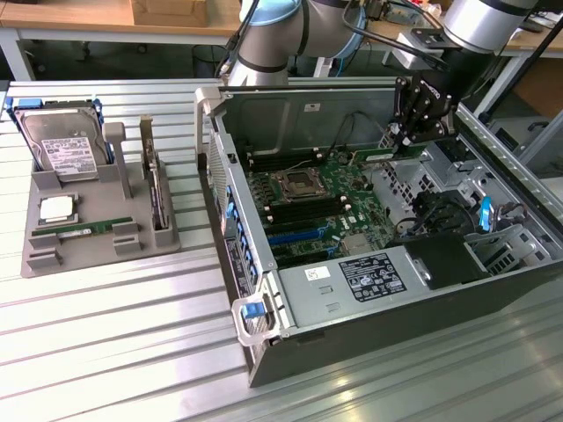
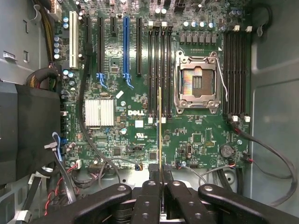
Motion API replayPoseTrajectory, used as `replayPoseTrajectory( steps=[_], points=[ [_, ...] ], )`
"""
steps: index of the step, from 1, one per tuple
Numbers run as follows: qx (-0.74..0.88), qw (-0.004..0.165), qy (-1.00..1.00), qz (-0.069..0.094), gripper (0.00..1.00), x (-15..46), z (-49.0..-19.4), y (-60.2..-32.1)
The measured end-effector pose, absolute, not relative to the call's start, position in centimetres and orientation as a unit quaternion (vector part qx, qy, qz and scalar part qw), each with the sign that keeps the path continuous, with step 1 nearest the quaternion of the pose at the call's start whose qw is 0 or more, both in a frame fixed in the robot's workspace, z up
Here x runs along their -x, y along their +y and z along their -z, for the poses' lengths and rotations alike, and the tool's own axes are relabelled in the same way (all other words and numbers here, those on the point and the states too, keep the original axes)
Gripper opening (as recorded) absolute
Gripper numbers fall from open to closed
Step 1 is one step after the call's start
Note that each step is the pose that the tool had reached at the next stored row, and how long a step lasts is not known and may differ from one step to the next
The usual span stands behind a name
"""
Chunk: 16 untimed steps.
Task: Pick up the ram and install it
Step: 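Insert the ram into the slot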
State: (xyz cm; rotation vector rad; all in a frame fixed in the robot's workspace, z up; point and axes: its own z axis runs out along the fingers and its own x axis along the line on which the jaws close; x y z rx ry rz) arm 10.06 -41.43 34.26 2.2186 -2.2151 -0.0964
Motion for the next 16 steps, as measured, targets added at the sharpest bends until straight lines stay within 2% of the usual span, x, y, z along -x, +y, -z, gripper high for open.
replayPoseTrajectory(
  steps=[16],
  points=[
    [-0.707, 0.003, -0.706, 0.031, 0.12, -10.06, -33.77, -41.43]
  ],
)
